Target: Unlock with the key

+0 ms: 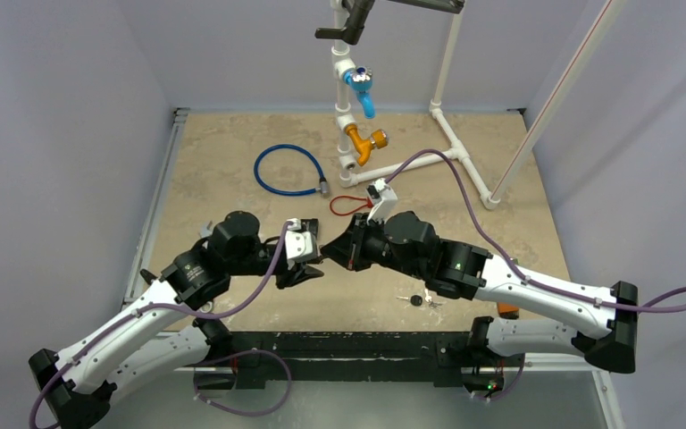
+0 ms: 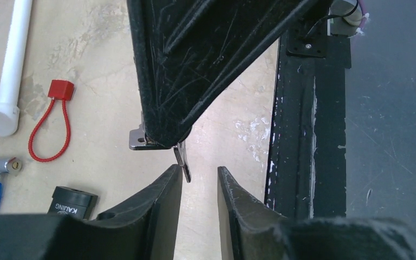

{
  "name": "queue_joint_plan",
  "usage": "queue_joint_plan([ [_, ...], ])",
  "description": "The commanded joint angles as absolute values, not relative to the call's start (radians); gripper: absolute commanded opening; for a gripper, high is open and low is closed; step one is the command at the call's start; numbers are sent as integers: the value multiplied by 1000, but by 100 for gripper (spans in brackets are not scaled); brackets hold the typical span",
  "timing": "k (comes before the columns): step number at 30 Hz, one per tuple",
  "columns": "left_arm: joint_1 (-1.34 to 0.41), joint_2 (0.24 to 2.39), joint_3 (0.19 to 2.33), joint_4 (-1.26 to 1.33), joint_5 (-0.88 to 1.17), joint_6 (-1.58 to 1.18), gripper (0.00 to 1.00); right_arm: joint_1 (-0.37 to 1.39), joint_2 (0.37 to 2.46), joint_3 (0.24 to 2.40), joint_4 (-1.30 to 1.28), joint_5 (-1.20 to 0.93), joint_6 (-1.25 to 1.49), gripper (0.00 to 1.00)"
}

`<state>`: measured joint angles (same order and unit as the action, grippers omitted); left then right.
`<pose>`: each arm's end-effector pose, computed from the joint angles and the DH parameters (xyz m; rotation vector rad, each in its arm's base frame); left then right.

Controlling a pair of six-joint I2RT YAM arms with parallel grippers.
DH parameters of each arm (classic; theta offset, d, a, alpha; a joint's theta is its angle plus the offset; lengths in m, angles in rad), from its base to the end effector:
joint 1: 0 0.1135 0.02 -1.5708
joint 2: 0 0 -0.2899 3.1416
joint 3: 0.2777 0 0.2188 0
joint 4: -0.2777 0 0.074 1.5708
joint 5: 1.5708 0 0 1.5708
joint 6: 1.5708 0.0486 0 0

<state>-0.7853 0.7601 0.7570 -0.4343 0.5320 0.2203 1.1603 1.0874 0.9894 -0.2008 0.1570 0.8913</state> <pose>0.0713 -0.1061 0.3235 1.2840 1.6058 -0.8894 0.0936 0.1961 0.3734 -0.1582 2.0640 1.2205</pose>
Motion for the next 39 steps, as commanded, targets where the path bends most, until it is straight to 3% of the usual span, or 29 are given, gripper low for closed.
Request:
queue_joint_plan([
  [1,-791,756,805,-412,553,228,24,1175,1072,1027,-146,158,895,0],
  [8,-789,746,838,-414,503,252,0,1181,1049,996,-158,177,903,0],
  [35,-786,670,969,-663,570,279,0,1183,982,964,-281,176,880,0],
  [39,-787,684,998,-737,607,308,0,1183,987,1035,-385,199,808,24],
])
